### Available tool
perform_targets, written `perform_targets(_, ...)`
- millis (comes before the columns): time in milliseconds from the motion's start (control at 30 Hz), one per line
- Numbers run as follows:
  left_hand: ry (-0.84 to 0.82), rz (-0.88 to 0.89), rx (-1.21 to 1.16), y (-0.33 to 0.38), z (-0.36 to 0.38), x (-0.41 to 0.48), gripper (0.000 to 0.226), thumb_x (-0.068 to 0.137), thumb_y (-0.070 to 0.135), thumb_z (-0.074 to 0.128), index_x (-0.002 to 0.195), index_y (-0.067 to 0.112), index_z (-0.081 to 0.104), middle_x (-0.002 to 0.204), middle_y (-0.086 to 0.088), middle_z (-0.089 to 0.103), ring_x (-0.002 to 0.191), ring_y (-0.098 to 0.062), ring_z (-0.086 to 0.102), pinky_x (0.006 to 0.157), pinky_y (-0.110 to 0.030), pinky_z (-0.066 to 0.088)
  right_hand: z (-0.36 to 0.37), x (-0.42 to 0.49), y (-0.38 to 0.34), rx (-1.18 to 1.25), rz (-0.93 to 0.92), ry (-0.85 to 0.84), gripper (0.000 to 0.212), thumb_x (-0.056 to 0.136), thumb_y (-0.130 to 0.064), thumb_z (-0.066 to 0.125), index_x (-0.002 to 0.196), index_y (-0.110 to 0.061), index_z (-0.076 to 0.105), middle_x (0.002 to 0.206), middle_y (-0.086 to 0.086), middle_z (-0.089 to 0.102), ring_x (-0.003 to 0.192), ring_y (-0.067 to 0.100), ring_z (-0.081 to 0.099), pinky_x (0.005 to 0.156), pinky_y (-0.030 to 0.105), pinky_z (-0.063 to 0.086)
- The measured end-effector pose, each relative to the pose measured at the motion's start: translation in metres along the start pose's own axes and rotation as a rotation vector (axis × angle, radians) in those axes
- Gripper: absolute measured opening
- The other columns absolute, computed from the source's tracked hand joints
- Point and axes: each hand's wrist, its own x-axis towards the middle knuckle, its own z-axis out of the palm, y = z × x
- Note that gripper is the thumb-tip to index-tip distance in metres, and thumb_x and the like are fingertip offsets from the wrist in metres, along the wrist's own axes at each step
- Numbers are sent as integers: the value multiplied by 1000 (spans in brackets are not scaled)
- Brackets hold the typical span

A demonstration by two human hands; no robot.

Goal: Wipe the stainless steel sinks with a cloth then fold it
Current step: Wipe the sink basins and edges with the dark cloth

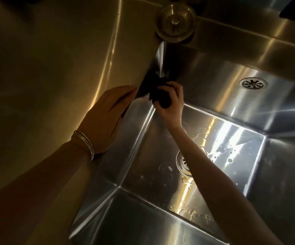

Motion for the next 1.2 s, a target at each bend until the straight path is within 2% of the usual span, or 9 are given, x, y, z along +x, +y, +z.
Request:
perform_targets(267,-8,54,48,0,-2,0,49,88,4,39,136,-6,39,137,-23,42,126,-29,34,112,-21,18,1,-88,13,-229,-27,-526,33,69,-25,67,100,-13,63,115,15,48,108,31,42,90,51,47)
perform_targets(500,-22,30,80,-1,-2,0,54,86,-1,45,139,-3,36,138,-21,40,127,-27,32,111,-14,14,-7,-150,-34,-136,-349,-618,26,81,-21,65,106,-25,59,122,-6,34,117,17,32,97,23,35)
perform_targets(567,-18,37,81,-2,0,-1,54,86,-2,47,139,-3,36,138,-21,40,127,-27,32,111,-14,14,0,-144,-15,-175,-311,-654,27,81,-17,66,104,-27,55,118,-9,32,115,19,32,98,32,41)
perform_targets(667,0,52,85,-2,1,0,54,85,-5,48,138,-4,37,137,-22,41,126,-27,32,111,-16,15,4,-126,0,-382,-281,-761,32,75,-19,69,106,-24,61,124,8,42,115,33,38,95,50,43)
perform_targets(767,25,63,110,-3,1,1,52,86,-3,46,137,-5,38,136,-23,42,126,-26,31,111,-14,13,-1,-98,-7,-328,-399,-640,35,71,-20,71,103,-20,58,118,14,49,112,36,40,88,54,46)
perform_targets(900,68,-44,-30,1,0,0,45,90,-2,44,134,-4,41,133,-23,44,121,-20,33,105,-4,16,-5,-73,-21,-198,-638,-324,36,75,-20,72,104,-20,52,118,7,41,113,33,38,96,43,40)
perform_targets(1000,45,26,25,-2,0,-1,48,88,-1,45,135,-6,40,135,-24,43,123,-24,32,109,-10,15,8,-93,-4,-236,-478,-320,37,74,-21,72,106,-21,52,120,6,39,112,32,37,95,40,39)
perform_targets(1133,9,47,44,-4,0,1,51,87,6,39,137,-5,38,137,-23,41,125,-26,30,110,-14,14,23,-121,13,-394,-92,-510,43,70,-16,72,109,-16,53,125,14,40,112,40,35,88,56,46)
perform_targets(1200,12,49,42,-3,0,1,52,87,6,38,138,-5,38,138,-23,40,126,-26,30,110,-17,16,19,-126,0,-386,-80,-510,41,71,-17,72,107,-19,53,122,15,44,111,40,36,87,55,45)
